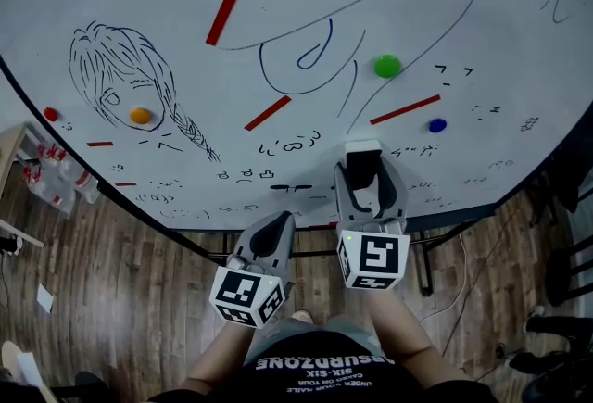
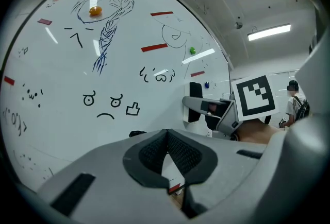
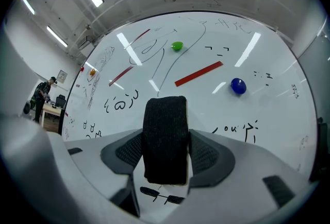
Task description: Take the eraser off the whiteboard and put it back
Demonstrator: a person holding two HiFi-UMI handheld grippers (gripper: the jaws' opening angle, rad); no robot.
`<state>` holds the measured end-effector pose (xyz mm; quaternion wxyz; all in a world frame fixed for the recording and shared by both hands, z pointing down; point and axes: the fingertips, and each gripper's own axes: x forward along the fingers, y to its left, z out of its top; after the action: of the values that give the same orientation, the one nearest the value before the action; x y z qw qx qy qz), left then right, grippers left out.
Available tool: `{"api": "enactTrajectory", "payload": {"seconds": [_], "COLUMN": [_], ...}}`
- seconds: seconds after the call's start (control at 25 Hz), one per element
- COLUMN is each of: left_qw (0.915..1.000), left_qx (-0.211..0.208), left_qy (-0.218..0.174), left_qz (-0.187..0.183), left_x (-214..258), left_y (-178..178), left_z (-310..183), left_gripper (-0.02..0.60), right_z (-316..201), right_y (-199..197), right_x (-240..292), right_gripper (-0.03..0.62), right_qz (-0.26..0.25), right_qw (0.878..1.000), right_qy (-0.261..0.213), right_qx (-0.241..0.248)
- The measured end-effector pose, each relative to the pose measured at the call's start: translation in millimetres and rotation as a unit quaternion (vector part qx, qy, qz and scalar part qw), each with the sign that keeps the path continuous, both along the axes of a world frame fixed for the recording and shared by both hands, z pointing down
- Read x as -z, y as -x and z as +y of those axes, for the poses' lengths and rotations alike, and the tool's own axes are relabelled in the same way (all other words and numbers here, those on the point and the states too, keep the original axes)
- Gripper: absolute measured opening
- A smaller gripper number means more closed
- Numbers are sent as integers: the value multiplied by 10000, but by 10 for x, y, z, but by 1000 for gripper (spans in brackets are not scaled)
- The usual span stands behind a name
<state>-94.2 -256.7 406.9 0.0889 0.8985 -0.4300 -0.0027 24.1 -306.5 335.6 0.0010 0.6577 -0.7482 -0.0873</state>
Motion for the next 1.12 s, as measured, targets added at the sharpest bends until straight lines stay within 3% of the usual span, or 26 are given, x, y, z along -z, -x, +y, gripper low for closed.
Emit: {"api": "enactTrajectory", "payload": {"seconds": [1.12], "left_qw": [9998], "left_qx": [163], "left_qy": [-89], "left_qz": [45], "left_x": [165], "left_y": [-286], "left_z": [383], "left_gripper": [6], "right_z": [398], "right_y": [-14], "right_x": [-84], "right_gripper": [261], "right_qz": [-135], "right_qw": [9963], "right_qy": [347], "right_qx": [775]}}
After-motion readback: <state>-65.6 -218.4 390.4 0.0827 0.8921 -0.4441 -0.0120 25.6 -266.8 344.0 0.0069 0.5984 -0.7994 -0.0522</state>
